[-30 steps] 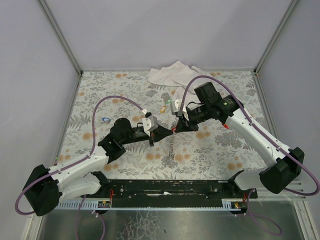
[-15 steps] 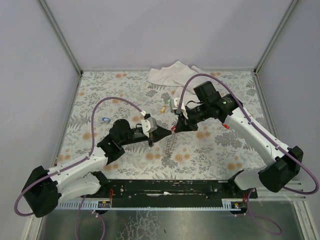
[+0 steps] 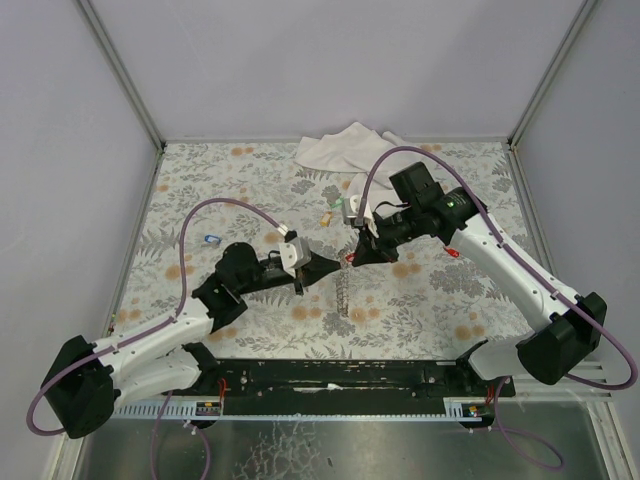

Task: Remove the keys from the keyring
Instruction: Remove the key from the keyring.

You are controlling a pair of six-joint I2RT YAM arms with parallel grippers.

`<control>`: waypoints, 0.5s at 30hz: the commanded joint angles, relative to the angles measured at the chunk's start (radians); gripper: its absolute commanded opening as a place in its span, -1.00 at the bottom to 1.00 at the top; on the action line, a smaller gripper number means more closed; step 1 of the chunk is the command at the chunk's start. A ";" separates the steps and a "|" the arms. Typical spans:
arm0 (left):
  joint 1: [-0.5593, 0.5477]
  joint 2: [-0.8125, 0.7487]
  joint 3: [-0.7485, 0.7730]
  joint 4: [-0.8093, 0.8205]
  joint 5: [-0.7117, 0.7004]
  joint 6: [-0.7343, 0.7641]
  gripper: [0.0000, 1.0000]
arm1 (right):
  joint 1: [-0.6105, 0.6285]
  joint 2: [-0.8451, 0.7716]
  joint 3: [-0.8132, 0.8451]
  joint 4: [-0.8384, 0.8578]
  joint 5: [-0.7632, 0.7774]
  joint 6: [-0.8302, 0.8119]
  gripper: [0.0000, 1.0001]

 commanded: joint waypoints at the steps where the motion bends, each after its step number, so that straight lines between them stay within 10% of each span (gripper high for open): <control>1: -0.004 -0.013 -0.020 0.096 -0.019 0.002 -1.00 | -0.009 -0.028 0.033 -0.009 -0.044 -0.023 -1.00; 15: 0.012 0.011 -0.098 0.274 -0.014 -0.094 -1.00 | -0.010 -0.055 0.014 -0.065 -0.091 -0.152 -1.00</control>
